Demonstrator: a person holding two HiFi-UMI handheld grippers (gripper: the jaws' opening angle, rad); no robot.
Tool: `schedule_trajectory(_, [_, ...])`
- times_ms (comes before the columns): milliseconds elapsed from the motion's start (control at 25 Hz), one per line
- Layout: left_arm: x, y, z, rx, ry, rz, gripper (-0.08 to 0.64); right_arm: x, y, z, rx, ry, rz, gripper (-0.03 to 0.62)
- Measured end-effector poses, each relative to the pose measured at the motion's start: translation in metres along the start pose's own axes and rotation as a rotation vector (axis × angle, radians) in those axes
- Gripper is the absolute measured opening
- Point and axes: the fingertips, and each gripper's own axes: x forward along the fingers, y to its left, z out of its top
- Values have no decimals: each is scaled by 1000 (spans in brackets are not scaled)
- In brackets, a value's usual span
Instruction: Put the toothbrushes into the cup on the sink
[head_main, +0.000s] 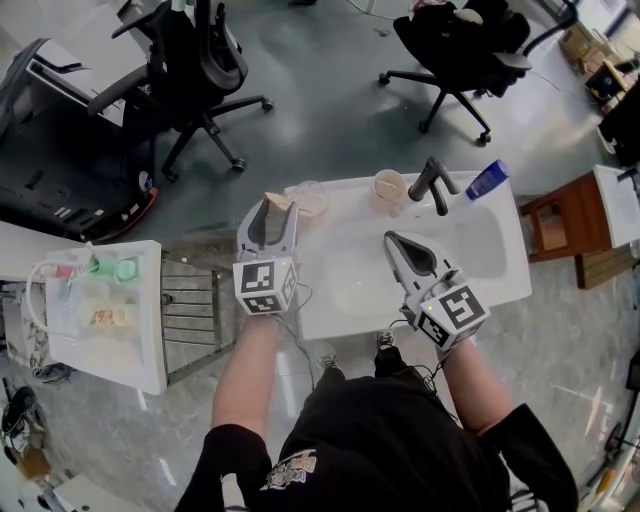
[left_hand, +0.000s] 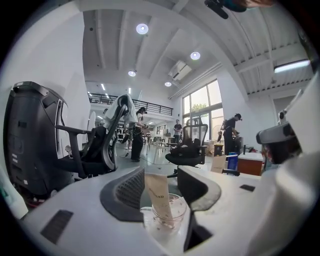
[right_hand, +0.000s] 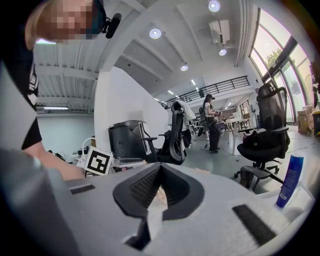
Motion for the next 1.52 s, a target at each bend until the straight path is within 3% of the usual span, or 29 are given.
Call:
schedule_trajectory(520, [-79, -11, 68, 29, -150, -86, 184, -9, 42, 11, -12, -42, -58, 6])
schedule_trajectory(640, [-102, -14, 75, 19, -168, -117, 130, -17, 57, 13, -20, -54, -86, 6])
schedule_trajectory(680, [-111, -16, 75, 14, -171, -130, 80, -20, 62, 12, -25, -58, -95, 6])
schedule_trajectory(720, [-119, -18, 74, 10, -170, -146, 38, -24, 67, 11, -29, -62, -104, 6])
schedule_trajectory(840, [-138, -28, 68, 12, -145, -192, 11, -34, 79, 10, -29, -80, -125, 6])
schedule_trajectory(1280, [-202, -83, 38, -11, -67, -247, 5, -84, 105, 10, -29, -112, -117, 6])
schedule_trajectory(1520, [-242, -146, 30, 9, -37, -283, 5, -139, 120, -4, -11, -116, -95, 6])
